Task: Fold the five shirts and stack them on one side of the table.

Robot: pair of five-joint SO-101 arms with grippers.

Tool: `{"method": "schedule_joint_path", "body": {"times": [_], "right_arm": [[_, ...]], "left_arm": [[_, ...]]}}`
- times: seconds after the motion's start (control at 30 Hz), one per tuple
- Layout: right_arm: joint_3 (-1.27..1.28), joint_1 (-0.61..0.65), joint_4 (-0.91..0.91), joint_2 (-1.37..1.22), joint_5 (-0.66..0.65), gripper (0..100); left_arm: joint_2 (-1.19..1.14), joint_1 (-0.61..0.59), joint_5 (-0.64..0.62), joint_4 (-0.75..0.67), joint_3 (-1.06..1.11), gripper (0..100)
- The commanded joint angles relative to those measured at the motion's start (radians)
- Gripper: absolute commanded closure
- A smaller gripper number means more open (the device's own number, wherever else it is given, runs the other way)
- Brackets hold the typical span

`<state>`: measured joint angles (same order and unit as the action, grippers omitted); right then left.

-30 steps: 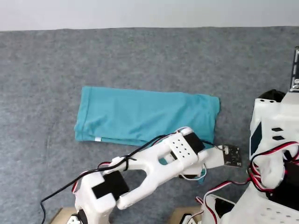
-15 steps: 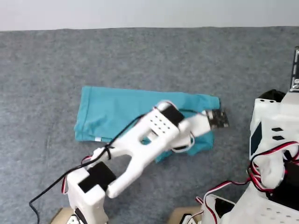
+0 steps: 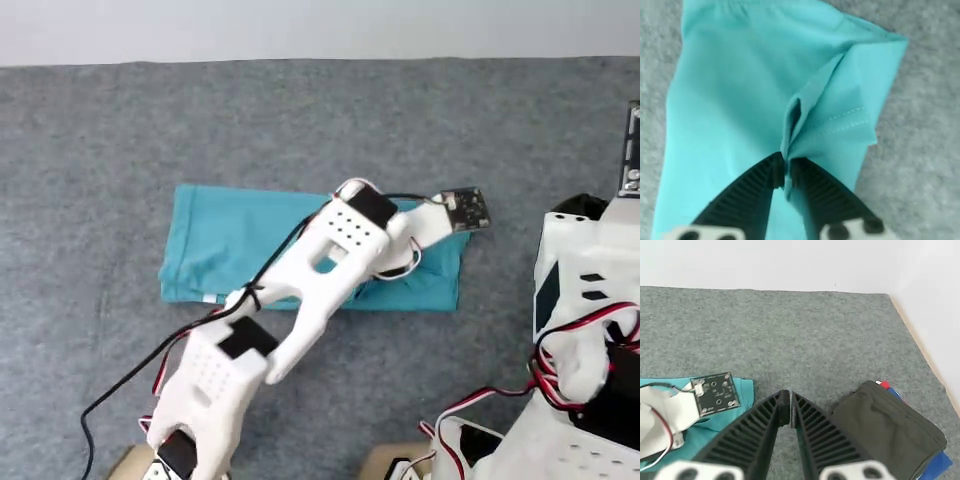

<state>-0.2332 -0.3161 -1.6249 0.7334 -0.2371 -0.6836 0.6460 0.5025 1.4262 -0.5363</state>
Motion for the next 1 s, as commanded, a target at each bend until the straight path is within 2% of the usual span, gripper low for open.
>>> {"method": "schedule_joint_path", "body": {"times": [0.0,0.33,0.6,0.77,0.97], "right_arm": [[-0.005,-0.015,-0.008,0.012,-0.009,98.8],[-0.003,-0.015,-0.008,0.012,-0.011,98.8],[-0.003,-0.015,-0.008,0.012,-0.011,98.8],[-0.003,-0.015,-0.008,0.012,-0.011,98.8],[-0.003,-0.015,-0.008,0.012,-0.011,98.8]], "left_arm": [[-0.052,-0.014,0.017,0.055,-0.186,99],[-0.233,-0.103,0.049,0.184,-0.536,88],[-0.233,-0.121,0.075,0.331,-0.690,87],[-0.107,-0.092,0.057,0.331,-0.591,87],[0.068,-0.009,0.063,0.327,-0.180,99]]}}
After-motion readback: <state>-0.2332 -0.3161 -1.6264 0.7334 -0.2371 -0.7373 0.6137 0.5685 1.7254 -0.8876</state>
